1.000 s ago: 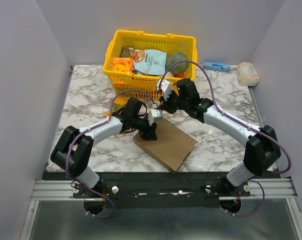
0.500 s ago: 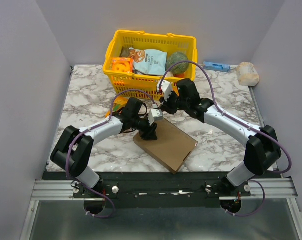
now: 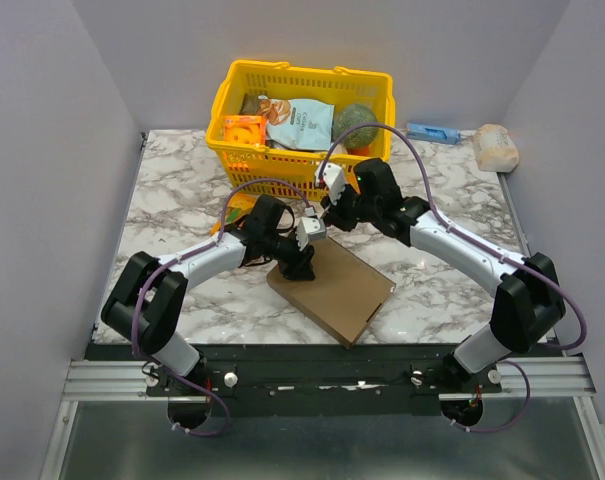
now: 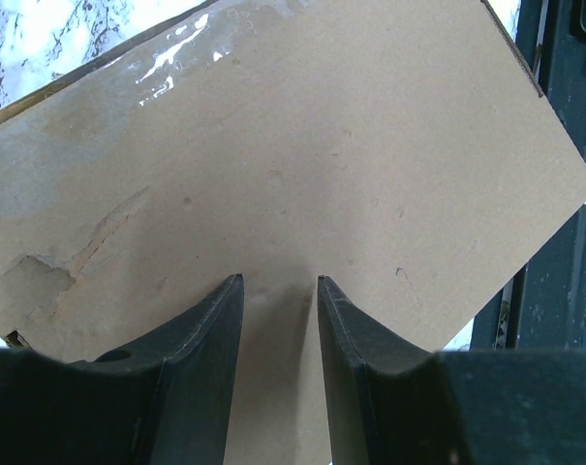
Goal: Unpack the express box
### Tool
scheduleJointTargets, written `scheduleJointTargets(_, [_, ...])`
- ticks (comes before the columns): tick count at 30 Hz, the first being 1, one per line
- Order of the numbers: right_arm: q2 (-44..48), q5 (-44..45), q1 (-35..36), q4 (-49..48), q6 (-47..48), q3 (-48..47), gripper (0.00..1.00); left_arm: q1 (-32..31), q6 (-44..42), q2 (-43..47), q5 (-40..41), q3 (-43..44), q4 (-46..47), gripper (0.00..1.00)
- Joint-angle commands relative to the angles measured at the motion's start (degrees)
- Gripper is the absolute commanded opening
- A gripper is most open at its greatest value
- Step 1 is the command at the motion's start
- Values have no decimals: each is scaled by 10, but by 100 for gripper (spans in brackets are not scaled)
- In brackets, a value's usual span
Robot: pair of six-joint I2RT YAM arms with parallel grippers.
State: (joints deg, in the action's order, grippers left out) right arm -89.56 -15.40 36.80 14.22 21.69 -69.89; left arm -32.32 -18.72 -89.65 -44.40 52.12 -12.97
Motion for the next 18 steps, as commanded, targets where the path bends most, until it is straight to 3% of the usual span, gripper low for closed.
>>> scheduleJointTargets(1, [36, -10, 6, 48, -3, 11, 0, 1, 12, -11, 30, 1, -27, 46])
scheduleJointTargets(12, [49, 1, 6, 62, -3, 23, 1, 0, 18, -7, 41, -4, -26, 46])
scheduleJointTargets(18, [33, 20, 6, 32, -9, -15, 0, 0, 18, -9, 41, -3, -28, 46])
